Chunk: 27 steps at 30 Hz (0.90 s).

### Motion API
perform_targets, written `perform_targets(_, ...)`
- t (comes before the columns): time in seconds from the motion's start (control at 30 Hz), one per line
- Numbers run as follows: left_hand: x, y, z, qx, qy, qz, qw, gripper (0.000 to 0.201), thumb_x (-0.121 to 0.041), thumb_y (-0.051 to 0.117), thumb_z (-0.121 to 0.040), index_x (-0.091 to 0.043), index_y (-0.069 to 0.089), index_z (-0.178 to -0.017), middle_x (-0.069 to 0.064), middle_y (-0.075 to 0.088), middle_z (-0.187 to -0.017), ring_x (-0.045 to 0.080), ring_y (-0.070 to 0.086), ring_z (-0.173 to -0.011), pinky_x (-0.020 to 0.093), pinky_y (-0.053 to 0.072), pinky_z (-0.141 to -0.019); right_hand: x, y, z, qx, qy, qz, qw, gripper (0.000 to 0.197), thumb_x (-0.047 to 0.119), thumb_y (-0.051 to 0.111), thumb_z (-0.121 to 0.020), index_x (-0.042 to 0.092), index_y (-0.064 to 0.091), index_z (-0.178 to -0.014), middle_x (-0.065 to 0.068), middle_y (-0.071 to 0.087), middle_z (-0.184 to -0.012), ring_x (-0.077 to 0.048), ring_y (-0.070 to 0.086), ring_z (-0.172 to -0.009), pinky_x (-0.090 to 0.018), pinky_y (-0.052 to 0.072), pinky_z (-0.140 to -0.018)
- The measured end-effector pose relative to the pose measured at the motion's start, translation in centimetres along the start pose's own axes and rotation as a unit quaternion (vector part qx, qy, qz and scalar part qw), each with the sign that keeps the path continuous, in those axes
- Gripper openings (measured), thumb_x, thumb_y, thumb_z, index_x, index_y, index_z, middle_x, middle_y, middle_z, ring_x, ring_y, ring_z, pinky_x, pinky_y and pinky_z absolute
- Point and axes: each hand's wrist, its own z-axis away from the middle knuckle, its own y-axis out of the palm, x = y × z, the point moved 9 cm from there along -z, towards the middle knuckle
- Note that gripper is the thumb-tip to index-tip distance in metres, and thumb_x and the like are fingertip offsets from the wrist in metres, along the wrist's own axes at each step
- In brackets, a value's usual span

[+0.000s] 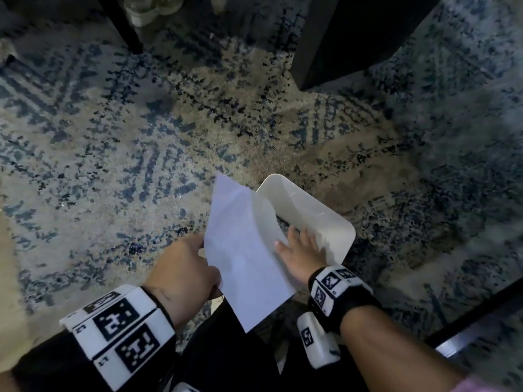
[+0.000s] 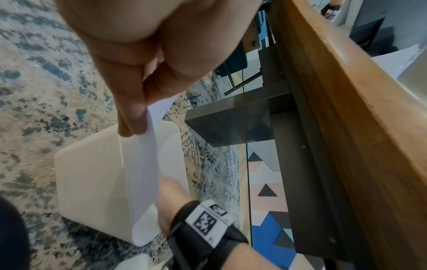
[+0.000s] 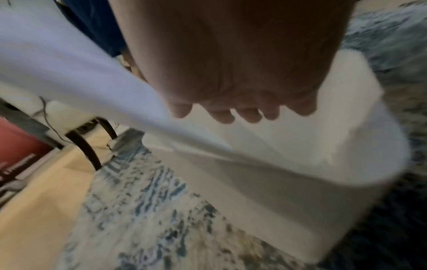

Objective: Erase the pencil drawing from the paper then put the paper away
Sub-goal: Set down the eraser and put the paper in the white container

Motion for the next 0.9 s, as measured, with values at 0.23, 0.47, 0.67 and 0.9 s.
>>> perform_targets(0.23,-0.6,0.2,0.2,0.006,-0.002,0.043,0.999,0.032,0.004,0.053,-0.057,-0.010,0.064,-0.083,0.028,0.050,-0.053,0.037,0.049,-0.058,0.062,0.051,-0.079,4.5,3.1,1.4,0.090,-0.146,-0.135,0.976,0.057,0.038,0.029,-0.101,0.014,0.011,-0.150,-0.003,0.009,-0.158,-0.018,0.009,-0.145,-0.026,0.006,-0.116)
perform_targets(0.47,0.2,-0.2,-0.4,0.008,-0.011,0.027,1.000,0.032,0.013,0.052,-0.067,-0.011,0.066,-0.082,0.009,0.054,-0.046,0.030,0.051,-0.058,0.054,0.053,-0.077,7.1,-2.0,1.3,-0.058,-0.197,-0.136,0.969,0.065,0.046,0.031,-0.098,0.023,0.001,-0.151,0.005,-0.008,-0.158,-0.012,-0.009,-0.144,-0.030,-0.005,-0.116)
perform_targets(0.67,-0.2,-0.2,-0.2,0.025,0.006,0.034,0.999,0.042,0.019,0.047,-0.068,-0.014,0.066,-0.086,0.000,0.049,-0.035,0.027,0.039,-0.056,0.042,0.042,-0.066,3.0,0.9,-3.8,-0.004,-0.024,-0.122,0.992,0.057,0.043,0.027,-0.099,0.016,0.016,-0.149,-0.016,0.011,-0.157,-0.034,0.012,-0.144,-0.043,0.014,-0.117)
perform_targets(0.9,-0.6,-0.5,-0.2,0.031,0.002,0.052,0.998,0.050,0.019,0.044,-0.070,-0.018,0.062,-0.099,0.011,0.056,-0.041,0.024,0.049,-0.051,0.051,0.053,-0.073,1.0,0.3,-3.3,0.089,0.017,-0.101,0.991,0.060,0.048,0.028,-0.099,0.008,0.035,-0.142,-0.009,0.039,-0.147,-0.029,0.040,-0.132,-0.035,0.031,-0.108)
